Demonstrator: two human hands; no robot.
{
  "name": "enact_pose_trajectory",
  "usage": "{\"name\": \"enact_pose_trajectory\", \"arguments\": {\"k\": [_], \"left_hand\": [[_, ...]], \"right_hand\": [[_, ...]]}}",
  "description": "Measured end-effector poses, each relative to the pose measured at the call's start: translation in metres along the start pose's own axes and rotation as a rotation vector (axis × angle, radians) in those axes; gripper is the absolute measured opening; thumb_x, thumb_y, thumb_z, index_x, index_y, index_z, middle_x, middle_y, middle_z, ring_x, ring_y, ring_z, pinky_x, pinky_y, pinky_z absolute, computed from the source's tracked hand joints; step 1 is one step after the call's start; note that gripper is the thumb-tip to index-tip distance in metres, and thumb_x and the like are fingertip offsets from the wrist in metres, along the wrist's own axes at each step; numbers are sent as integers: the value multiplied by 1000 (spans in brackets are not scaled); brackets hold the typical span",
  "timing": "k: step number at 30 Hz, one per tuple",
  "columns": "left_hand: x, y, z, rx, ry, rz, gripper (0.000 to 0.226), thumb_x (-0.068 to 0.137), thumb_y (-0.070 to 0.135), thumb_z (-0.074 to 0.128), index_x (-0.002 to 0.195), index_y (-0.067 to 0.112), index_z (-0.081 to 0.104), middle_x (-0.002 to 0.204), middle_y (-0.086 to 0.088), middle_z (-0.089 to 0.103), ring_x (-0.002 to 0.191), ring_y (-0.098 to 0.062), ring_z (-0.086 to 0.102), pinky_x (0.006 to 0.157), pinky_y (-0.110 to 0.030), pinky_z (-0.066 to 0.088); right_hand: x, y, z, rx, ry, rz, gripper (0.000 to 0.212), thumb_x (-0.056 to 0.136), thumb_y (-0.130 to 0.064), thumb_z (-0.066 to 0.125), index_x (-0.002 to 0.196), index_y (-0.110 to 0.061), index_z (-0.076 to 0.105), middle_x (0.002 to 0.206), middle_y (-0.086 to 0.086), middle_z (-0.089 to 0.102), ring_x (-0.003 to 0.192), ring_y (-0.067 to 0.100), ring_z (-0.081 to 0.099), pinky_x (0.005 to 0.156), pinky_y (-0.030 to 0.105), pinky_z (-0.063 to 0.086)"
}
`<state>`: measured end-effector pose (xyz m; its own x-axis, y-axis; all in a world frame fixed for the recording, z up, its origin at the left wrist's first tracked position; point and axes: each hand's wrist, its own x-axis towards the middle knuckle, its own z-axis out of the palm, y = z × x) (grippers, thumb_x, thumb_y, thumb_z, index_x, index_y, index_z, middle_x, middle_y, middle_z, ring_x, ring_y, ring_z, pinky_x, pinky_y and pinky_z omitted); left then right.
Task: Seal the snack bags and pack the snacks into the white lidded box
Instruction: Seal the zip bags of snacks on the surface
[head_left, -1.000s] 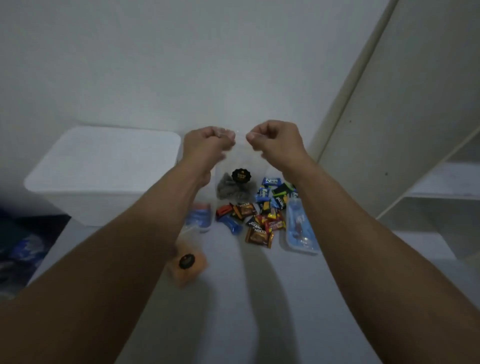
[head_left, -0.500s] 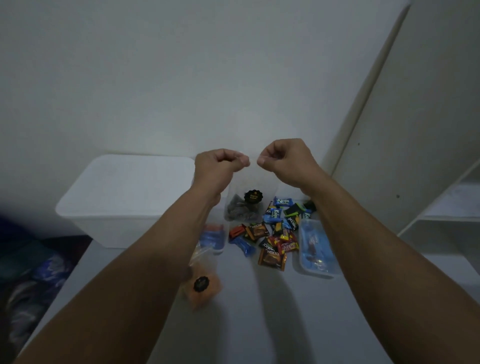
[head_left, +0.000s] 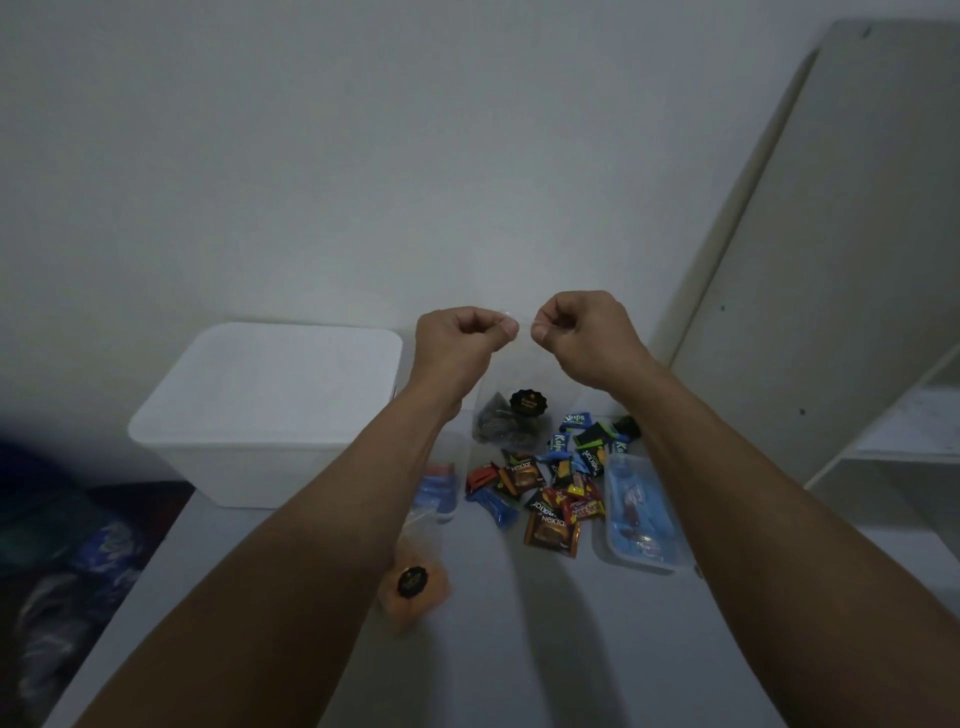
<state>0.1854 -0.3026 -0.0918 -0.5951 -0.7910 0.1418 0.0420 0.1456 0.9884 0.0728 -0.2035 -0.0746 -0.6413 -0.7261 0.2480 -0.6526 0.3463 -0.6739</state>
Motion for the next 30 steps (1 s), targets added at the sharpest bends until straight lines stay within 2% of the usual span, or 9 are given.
{"name": "enact_pose_trajectory", "arguments": {"k": [2, 5, 8, 10, 13, 19, 23, 26, 30], "left_hand": [[-1, 1, -1, 5, 8, 16, 2, 79, 6, 73, 80, 4, 73, 72, 1, 68, 58, 9, 61, 57, -3, 47], [0, 3, -6, -17, 57, -1, 1, 80, 5, 72, 80, 4, 72, 71, 2, 67, 57, 9, 59, 58, -4, 46], [3, 6, -12, -74, 80, -32, 7, 80, 5, 71, 75, 9, 69, 71, 3, 66, 55, 9, 57, 58, -6, 45], [4, 7, -16, -96, 47, -39, 8, 80, 6, 72, 76, 11, 67, 74, 4, 65, 59, 6, 58, 59, -10, 45], [1, 9, -16, -75, -18, -37, 10, 77, 9, 75, 78, 14, 67, 76, 3, 65, 66, 0, 59, 60, -14, 48], [-2, 9, -18, -71, 49, -66, 10, 75, 10, 78, 74, 13, 69, 74, 3, 67, 72, -4, 61, 69, -17, 47], [-3, 10, -21, -127, 41, -85, 10, 75, 10, 78, 72, 15, 70, 64, 11, 69, 65, 4, 64, 68, -12, 49], [-2, 11, -23, -201, 52, -115, 7, 77, 9, 76, 74, 14, 71, 74, 3, 71, 74, -5, 67, 80, -20, 49], [-4, 7, -22, -182, 97, -109, 6, 78, 16, 76, 76, 13, 71, 75, 3, 70, 67, 4, 65, 75, -15, 48]], "right_hand": [[0, 0, 1, 38, 0, -7, 19, 84, -28, 69, 67, -32, 61, 70, -14, 62, 76, 16, 61, 85, 47, 53], [-3, 2, -4, 151, -32, 15, 7, 82, -26, 73, 84, -21, 68, 81, -4, 68, 78, 14, 64, 74, 34, 54], [-3, 9, -12, 183, -29, 65, 17, 84, -18, 72, 99, -10, 69, 96, 3, 70, 91, 16, 66, 84, 32, 54], [-3, 9, -15, 213, -1, 73, 16, 84, -16, 72, 98, -9, 71, 92, 2, 70, 88, 14, 65, 84, 30, 53], [-5, 5, -16, 262, 6, 80, 13, 80, -15, 76, 91, -9, 74, 80, 0, 70, 75, 12, 63, 71, 24, 51], [-10, 4, -22, 322, 37, 126, 13, 74, -19, 81, 82, -11, 73, 74, -2, 68, 65, 6, 58, 59, 19, 43], [-12, 4, -24, 349, 91, 149, 12, 72, -18, 82, 73, -12, 72, 73, -2, 69, 67, 7, 60, 62, 20, 44], [-16, 5, -24, 377, 96, 157, 12, 72, -17, 83, 74, -11, 73, 75, 1, 71, 70, 11, 64, 66, 23, 50], [-19, 4, -21, 373, 116, 154, 12, 72, -18, 82, 75, -10, 74, 76, 3, 73, 74, 15, 67, 72, 27, 55]]}}
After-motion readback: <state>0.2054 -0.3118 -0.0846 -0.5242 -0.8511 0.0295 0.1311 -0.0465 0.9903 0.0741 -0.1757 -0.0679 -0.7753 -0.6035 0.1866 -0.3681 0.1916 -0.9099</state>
